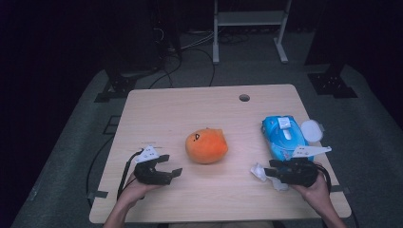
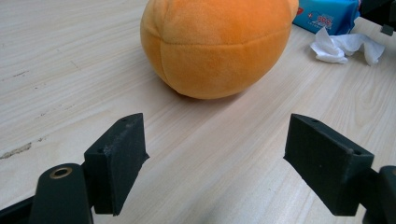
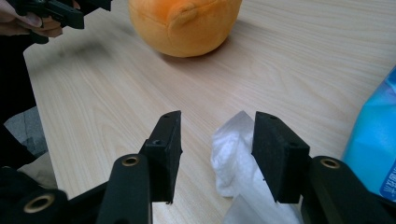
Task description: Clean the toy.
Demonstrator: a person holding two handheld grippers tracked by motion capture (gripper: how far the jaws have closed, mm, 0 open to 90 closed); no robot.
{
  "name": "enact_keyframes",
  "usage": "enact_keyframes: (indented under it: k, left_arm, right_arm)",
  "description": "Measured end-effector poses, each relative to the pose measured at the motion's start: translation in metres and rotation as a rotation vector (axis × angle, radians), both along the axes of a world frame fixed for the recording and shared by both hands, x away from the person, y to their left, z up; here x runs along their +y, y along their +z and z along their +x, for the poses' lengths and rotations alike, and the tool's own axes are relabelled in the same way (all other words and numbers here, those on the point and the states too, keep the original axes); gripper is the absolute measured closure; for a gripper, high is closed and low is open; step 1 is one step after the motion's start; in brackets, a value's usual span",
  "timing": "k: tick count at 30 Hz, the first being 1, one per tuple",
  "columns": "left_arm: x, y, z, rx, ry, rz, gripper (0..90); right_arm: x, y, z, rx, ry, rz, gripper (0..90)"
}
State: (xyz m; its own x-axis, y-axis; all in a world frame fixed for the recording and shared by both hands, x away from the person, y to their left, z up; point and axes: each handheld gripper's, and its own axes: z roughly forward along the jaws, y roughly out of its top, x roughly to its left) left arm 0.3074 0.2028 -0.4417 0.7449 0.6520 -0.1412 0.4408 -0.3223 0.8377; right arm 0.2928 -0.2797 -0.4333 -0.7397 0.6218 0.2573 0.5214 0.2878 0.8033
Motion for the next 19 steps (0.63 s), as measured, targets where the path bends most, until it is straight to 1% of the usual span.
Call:
enact_keyframes:
  k: [14,19]
  left_arm:
    - [0.0,-0.01,-0.004,0.031,-0.001,0.003,17.4]
    - [-0.003,-0.014,-0.004,0.038,-0.012,0.023,16.7]
  right_arm:
    - [0.0,-0.002,0.0,0.002,0.0,0.0,49.6]
    - [0.003,-0.003,-0.001,0.0,0.004,-0.01,48.6]
